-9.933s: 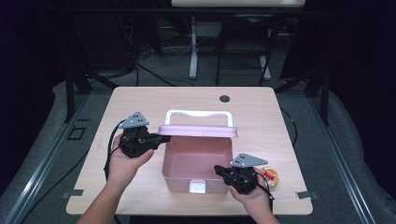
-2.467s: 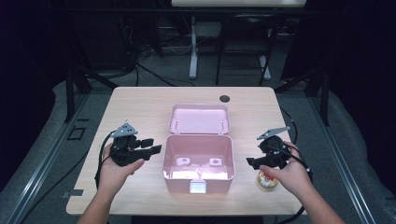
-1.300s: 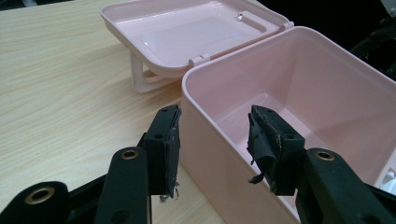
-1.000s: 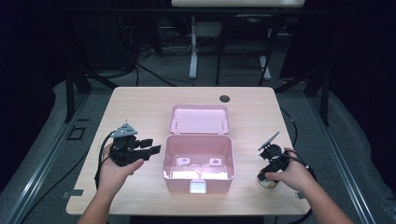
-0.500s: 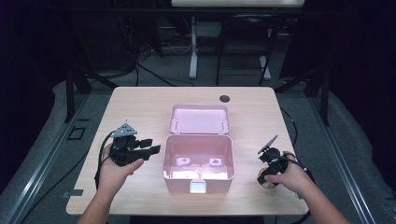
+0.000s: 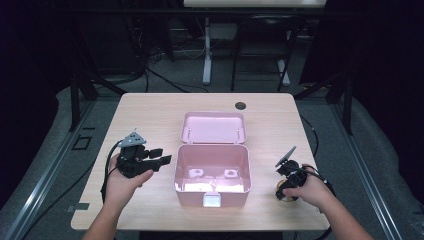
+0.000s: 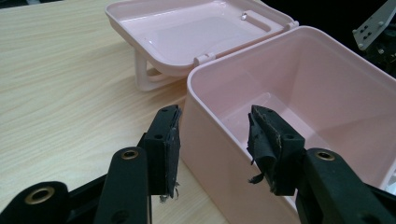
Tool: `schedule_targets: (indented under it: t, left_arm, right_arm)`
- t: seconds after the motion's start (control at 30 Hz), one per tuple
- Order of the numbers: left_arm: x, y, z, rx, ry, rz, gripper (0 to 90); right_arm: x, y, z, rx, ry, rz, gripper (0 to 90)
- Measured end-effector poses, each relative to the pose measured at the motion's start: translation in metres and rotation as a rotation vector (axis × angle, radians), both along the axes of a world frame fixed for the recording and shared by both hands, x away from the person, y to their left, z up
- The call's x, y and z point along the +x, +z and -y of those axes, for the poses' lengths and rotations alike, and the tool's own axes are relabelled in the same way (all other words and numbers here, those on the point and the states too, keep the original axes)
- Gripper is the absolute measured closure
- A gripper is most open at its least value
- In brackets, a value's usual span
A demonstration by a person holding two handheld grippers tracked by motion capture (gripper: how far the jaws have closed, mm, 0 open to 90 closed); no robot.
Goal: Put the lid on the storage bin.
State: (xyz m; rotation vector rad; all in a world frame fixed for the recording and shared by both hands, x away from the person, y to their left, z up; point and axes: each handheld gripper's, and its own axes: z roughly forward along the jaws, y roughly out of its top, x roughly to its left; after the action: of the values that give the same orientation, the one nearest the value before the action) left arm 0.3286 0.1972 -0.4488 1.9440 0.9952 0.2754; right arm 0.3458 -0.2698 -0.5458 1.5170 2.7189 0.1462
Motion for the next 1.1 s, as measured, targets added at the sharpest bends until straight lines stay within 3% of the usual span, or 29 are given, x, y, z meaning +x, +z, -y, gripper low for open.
schedule_targets:
  t: [0.7,1.1]
  left_arm:
    - [0.0004,-0.0007,-0.0001,0.002,0.001,-0.002,53.3]
    - [0.0006,-0.0009,-0.0002,0.001,0.003,-0.002,53.2]
  right_arm:
    - [0.0042,-0.0051,-0.0004,0.006,-0.015,-0.032,19.2]
    - [0.0051,-0.0044,-0.0014,-0.016,0.009,-0.044,19.7]
